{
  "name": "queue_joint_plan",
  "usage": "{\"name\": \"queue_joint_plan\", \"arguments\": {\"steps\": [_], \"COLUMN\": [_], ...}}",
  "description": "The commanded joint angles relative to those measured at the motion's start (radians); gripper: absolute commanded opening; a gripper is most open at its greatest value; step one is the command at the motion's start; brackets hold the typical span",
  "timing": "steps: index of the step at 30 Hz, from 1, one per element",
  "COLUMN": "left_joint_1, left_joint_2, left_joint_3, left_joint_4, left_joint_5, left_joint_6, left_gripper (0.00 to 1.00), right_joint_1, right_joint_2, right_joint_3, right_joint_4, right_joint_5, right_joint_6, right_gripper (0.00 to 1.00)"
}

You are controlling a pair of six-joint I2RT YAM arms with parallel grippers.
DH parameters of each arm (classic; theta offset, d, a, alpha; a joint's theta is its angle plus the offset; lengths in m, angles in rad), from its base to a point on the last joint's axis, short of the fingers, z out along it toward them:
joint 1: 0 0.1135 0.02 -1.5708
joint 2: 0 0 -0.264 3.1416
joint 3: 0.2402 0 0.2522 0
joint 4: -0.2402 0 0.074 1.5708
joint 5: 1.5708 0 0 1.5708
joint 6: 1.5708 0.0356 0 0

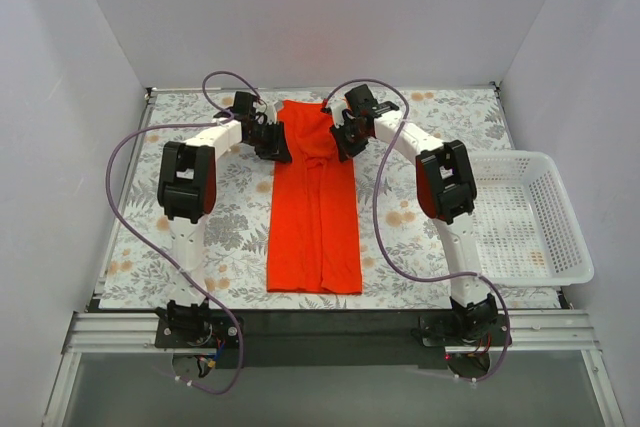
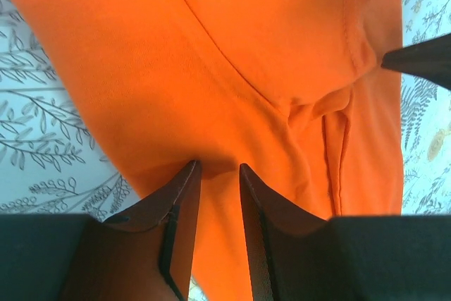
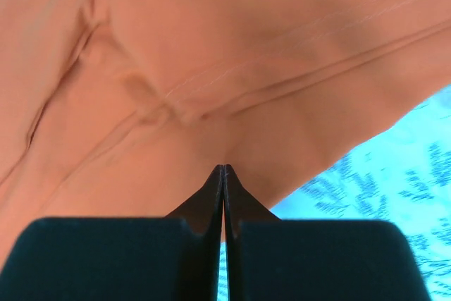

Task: Fold and stack the t-shirts
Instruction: Fold the tshirt

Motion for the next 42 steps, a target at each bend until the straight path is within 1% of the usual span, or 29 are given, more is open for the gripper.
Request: {"name": "queue_joint_plan", "arguments": {"steps": [1, 5, 9, 11, 15, 16, 19, 20, 21, 22, 23, 24, 26, 27, 28, 29, 30, 31, 32, 33, 34, 35, 36, 37, 38, 39, 40, 41, 42], "left_joint_1": [-0.004, 0.001, 0.007, 0.007, 0.007, 0.009, 0.012, 0.013, 0.015, 0.015, 0.015, 0.015, 0.015, 0.015, 0.016, 0.016, 0.016, 0.016, 0.016, 0.016, 0.015, 0.013, 0.012, 0.01, 0.01, 0.009, 0.0, -0.002, -0.004], "left_joint_2": [0.035, 0.101, 0.169, 0.187, 0.218, 0.219, 0.204, 0.193, 0.172, 0.122, 0.085, 0.052, -0.041, -0.07, -0.106, -0.174, -0.219, -0.262, -0.361, -0.412, -0.46, -0.518, -0.605, -0.653, -0.692, -0.728, -0.799, -0.828, -0.86], "left_joint_3": [0.049, 0.13, 0.22, 0.248, 0.29, 0.302, 0.331, 0.339, 0.345, 0.351, 0.354, 0.354, 0.368, 0.372, 0.372, 0.362, 0.318, 0.276, 0.227, 0.098, 0.033, -0.029, -0.098, -0.181, -0.225, -0.262, -0.336, -0.368, -0.399], "left_joint_4": [0.015, 0.026, 0.02, 0.02, 0.014, 0.014, 0.008, 0.005, 0.008, 0.014, 0.023, 0.041, 0.052, 0.054, 0.055, 0.06, 0.095, 0.125, 0.158, 0.254, 0.306, 0.352, 0.417, 0.411, 0.391, 0.338, 0.312, 0.28, 0.179], "left_joint_5": [-0.031, -0.057, -0.05, -0.053, -0.056, -0.059, -0.051, -0.022, -0.01, 0.001, 0.012, 0.012, 0.012, 0.024, 0.033, 0.041, 0.041, 0.042, 0.053, 0.07, 0.108, 0.116, 0.117, 0.178, 0.209, 0.228, 0.226, 0.233, 0.246], "left_joint_6": [0.005, 0.0, -0.026, -0.036, -0.044, -0.043, -0.03, -0.007, 0.008, 0.022, 0.036, 0.063, 0.092, 0.106, 0.138, 0.152, 0.16, 0.166, 0.18, 0.197, 0.221, 0.247, 0.26, 0.293, 0.401, 0.44, 0.47, 0.512, 0.563], "left_gripper": [0.28, 0.28, 0.28, 0.28, 0.28, 0.3, 0.41, 0.48, 0.51, 0.54, 0.61, 0.64, 0.7, 0.76, 0.82, 0.84, 0.84, 0.85, 0.85, 0.85, 0.85, 0.86, 0.86, 0.86, 0.86, 0.87, 0.87, 0.87, 0.88], "right_joint_1": [-0.011, -0.031, -0.054, -0.061, -0.065, -0.068, -0.07, -0.07, -0.07, -0.07, -0.071, -0.07, -0.07, -0.07, -0.07, -0.07, -0.07, -0.068, -0.067, -0.064, -0.062, -0.062, -0.058, -0.054, -0.048, -0.026, -0.006, 0.017, 0.08], "right_joint_2": [0.045, 0.09, 0.149, 0.166, 0.186, 0.188, 0.176, 0.162, 0.119, 0.095, 0.067, 0.006, -0.056, -0.114, -0.143, -0.174, -0.238, -0.269, -0.333, -0.361, -0.389, -0.415, -0.464, -0.493, -0.522, -0.582, -0.614, -0.68, -0.711], "right_joint_3": [0.065, 0.112, 0.188, 0.232, 0.254, 0.255, 0.28, 0.278, 0.274, 0.269, 0.266, 0.249, 0.235, 0.231, 0.222, 0.209, 0.196, 0.154, 0.131, 0.108, 0.087, 0.045, 0.019, -0.008, -0.075, -0.114, -0.157, -0.256, -0.309], "right_joint_4": [0.013, 0.016, 0.023, 0.029, 0.055, 0.059, 0.067, 0.072, 0.075, 0.081, 0.082, 0.087, 0.093, 0.095, 0.093, 0.095, 0.096, 0.104, 0.111, 0.121, 0.121, 0.119, 0.112, 0.078, 0.061, 0.049, 0.033, 0.023, 0.012], "right_joint_5": [0.073, 0.09, 0.096, 0.106, 0.139, 0.143, 0.151, 0.124, 0.105, 0.087, 0.065, 0.053, 0.031, 0.025, 0.013, -0.025, -0.045, -0.055, -0.064, -0.071, -0.082, -0.125, -0.153, -0.183, -0.235, -0.242, -0.237, -0.214, -0.19], "right_joint_6": [0.039, 0.056, 0.057, 0.053, 0.033, 0.027, 0.01, -0.018, -0.033, -0.054, -0.091, -0.117, -0.169, -0.179, -0.186, -0.197, -0.212, -0.214, -0.214, -0.214, -0.217, -0.222, -0.239, -0.304, -0.341, -0.364, -0.395, -0.419, -0.443], "right_gripper": [0.01, 0.01, 0.01, 0.01, 0.01, 0.01, 0.01, 0.02, 0.15, 0.23, 0.3, 0.4, 0.45, 0.5, 0.53, 0.55, 0.73, 0.82, 0.87, 0.9, 0.96, 0.98, 0.99, 0.98, 0.98, 0.98, 0.98, 0.98, 0.98]}}
